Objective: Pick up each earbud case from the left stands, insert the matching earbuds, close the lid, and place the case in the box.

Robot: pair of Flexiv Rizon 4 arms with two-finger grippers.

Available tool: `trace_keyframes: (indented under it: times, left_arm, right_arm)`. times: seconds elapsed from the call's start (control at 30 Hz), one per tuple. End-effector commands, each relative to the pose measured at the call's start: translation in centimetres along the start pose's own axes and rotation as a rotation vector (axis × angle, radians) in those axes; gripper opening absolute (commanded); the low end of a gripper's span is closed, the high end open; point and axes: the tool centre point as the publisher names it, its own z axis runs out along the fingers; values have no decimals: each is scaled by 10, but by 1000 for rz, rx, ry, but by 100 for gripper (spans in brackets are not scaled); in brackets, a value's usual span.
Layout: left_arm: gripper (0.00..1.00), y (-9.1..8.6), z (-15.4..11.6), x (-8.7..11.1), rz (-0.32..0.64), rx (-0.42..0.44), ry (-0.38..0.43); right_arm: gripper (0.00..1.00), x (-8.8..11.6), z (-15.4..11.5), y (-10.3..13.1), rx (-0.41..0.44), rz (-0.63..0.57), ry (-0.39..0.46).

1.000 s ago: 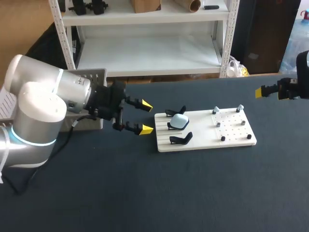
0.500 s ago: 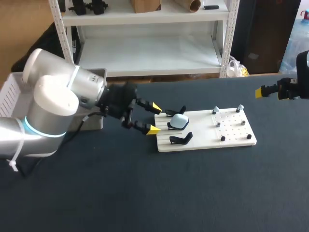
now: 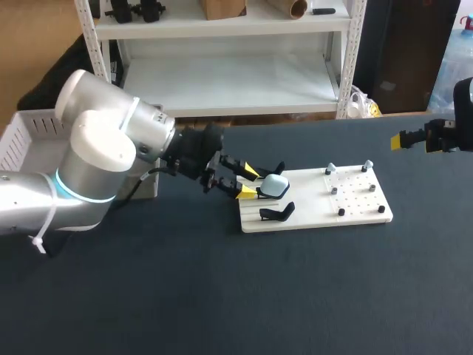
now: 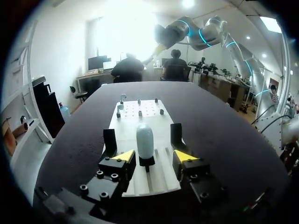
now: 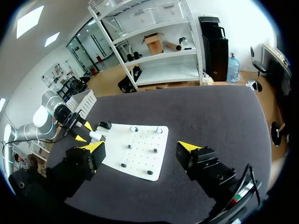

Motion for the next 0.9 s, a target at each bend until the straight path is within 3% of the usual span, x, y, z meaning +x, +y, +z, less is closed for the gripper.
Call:
trace_keyframes:
  times: [0.03,0.23,0.9]
  left_arm:
    - [52,7,5,-1,0,19,5]
    - [56,9,10,-2,5,22,5]
    - [48,17,22,-3,10,16,10]
  right_arm:
    - [100,0,0,0,1,-1,0]
    - [100,0,0,0,1,-1,0]
    - [100,0,0,0,1,-1,0]
